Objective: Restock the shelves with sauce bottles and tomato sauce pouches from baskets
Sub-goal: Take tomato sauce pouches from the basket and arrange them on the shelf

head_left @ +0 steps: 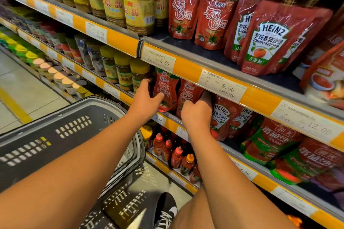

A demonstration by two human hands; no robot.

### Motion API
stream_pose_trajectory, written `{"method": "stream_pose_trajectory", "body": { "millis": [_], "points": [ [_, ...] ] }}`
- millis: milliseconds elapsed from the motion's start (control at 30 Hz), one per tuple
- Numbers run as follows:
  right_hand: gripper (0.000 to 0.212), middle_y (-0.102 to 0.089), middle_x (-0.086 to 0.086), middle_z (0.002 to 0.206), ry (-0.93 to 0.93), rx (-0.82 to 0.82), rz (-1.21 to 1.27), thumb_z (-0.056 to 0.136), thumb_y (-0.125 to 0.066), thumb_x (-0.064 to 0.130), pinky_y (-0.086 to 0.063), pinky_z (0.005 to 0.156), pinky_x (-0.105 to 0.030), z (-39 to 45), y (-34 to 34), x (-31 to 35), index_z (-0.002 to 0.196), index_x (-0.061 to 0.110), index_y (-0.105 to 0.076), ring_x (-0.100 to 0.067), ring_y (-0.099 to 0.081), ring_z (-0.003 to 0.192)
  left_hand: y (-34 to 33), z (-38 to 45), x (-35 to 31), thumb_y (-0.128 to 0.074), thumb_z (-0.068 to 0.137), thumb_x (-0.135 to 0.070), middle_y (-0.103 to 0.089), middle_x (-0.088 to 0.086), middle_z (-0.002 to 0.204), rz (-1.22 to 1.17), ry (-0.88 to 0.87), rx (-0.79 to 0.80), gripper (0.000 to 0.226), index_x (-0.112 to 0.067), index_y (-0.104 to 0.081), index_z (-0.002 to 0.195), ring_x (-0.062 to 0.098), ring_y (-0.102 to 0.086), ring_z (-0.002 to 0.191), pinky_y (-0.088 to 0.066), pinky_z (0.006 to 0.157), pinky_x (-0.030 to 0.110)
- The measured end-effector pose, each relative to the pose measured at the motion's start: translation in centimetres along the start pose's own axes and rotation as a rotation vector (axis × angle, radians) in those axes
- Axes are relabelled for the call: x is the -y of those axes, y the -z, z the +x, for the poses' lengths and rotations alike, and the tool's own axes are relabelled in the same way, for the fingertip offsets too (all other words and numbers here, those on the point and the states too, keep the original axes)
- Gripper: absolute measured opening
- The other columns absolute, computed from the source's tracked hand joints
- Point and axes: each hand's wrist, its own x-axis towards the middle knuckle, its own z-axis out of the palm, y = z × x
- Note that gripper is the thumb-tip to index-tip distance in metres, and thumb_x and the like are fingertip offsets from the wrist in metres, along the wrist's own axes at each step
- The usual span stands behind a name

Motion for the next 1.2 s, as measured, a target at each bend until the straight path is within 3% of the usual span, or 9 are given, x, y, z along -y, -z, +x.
{"method": "stream_pose_trajectory", "body": {
  "millis": [100, 167, 200, 300, 433, 567, 633, 800, 1200],
  "points": [
    [0.015, -0.054, -0.007, 0.085, 0.045, -0.011, -0.038, 0.088, -0.057, 0.019, -0.037, 0.056, -0.030, -0.5, 0.6, 0.2, 0.095, 0.011, -0.047, -0.027, -0.052, 0.071, 0.7, -0.7, 0.4, -0.069, 0.098, -0.035, -0.055, 0.003, 0.140, -0.032, 0.006, -0.036, 0.053, -0.020, -0.044, 0.143, 0.024, -0.055, 0.127, -0.050, 0.105, 0.048],
    [0.015, -0.053, -0.006, 0.079, 0.084, -0.011, -0.023, 0.088, -0.059, 0.016, -0.036, 0.055, -0.032, -1.5, 1.4, 0.3, 0.085, 0.010, -0.046, -0.026, -0.050, 0.065, 1.1, -1.3, 0.5, -0.067, 0.099, -0.033, -0.057, 0.002, 0.131, -0.008, 0.015, -0.034, 0.040, -0.020, -0.050, 0.132, 0.022, -0.056, 0.120, -0.050, 0.100, 0.044],
    [0.011, -0.057, -0.008, 0.085, 0.099, -0.008, -0.036, 0.089, -0.060, 0.017, -0.043, 0.059, -0.036, -2.1, 1.7, 0.3, 0.091, 0.011, -0.050, -0.028, -0.055, 0.071, 1.3, -1.6, 0.6, -0.066, 0.100, -0.032, -0.058, 0.002, 0.127, 0.017, 0.007, -0.029, 0.033, -0.020, -0.053, 0.127, 0.022, -0.057, 0.116, -0.050, 0.097, 0.043],
    [0.036, -0.062, -0.010, 0.112, 0.131, 0.000, -0.059, 0.088, -0.060, 0.025, -0.057, 0.079, -0.050, -3.7, 2.9, 0.0, 0.121, 0.016, -0.049, -0.034, -0.063, 0.098, 1.7, -2.4, 0.9, -0.064, 0.101, -0.027, -0.063, 0.003, 0.116, 0.083, -0.015, 0.035, 0.015, -0.018, -0.059, 0.112, 0.025, -0.062, 0.102, -0.054, 0.089, 0.046],
    [0.025, -0.064, 0.001, 0.100, 0.149, 0.090, -0.072, 0.086, -0.056, 0.009, -0.057, 0.071, -0.041, -3.6, 4.0, -1.3, 0.099, 0.030, -0.054, -0.018, -0.062, 0.084, 1.8, -2.7, 1.2, -0.059, 0.103, -0.024, -0.064, 0.001, 0.116, 0.218, -0.087, 0.204, 0.007, -0.024, -0.062, 0.110, 0.029, -0.063, 0.095, -0.053, 0.076, 0.042],
    [0.024, -0.067, 0.003, 0.108, 0.170, 0.332, -0.402, 0.093, -0.058, 0.018, -0.054, 0.071, -0.037, -2.7, 2.9, -2.0, 0.114, 0.027, -0.066, -0.021, -0.065, 0.087, 1.6, -2.2, 1.3, -0.056, 0.105, -0.026, -0.059, 0.003, 0.134, 0.455, -0.229, 0.342, 0.022, -0.028, -0.062, 0.125, 0.026, -0.058, 0.119, -0.051, 0.097, 0.042],
    [0.034, -0.066, 0.001, 0.122, 0.189, 0.333, -0.476, 0.095, -0.058, 0.027, -0.055, 0.078, -0.037, -2.0, 1.8, -2.1, 0.129, 0.026, -0.063, -0.024, -0.065, 0.099, 1.4, -1.7, 1.4, -0.054, 0.105, -0.031, -0.056, 0.005, 0.131, 0.576, -0.266, 0.380, 0.027, -0.031, -0.058, 0.132, 0.028, -0.057, 0.118, -0.050, 0.095, 0.041],
    [0.056, -0.059, -0.010, 0.142, 0.152, 0.351, -0.511, 0.100, -0.057, 0.041, -0.053, 0.099, -0.043, -0.8, 0.1, -1.8, 0.149, 0.015, -0.048, -0.033, -0.059, 0.125, 0.8, -0.3, 1.5, -0.053, 0.105, -0.034, -0.053, 0.005, 0.115, 0.725, -0.321, 0.412, 0.029, -0.027, -0.054, 0.133, 0.029, -0.056, 0.108, -0.044, 0.081, 0.035],
    [0.044, -0.058, -0.015, 0.142, 0.104, 0.281, -0.566, 0.100, -0.051, 0.028, -0.047, 0.102, -0.041, 1.0, -1.3, -2.1, 0.142, 0.015, -0.053, -0.038, -0.054, 0.128, -1.1, 1.7, 2.0, -0.056, 0.103, -0.038, -0.052, 0.011, 0.110, 0.782, -0.333, 0.313, 0.027, -0.016, -0.060, 0.119, 0.034, -0.058, 0.101, -0.052, 0.084, 0.043]
  ]
}}
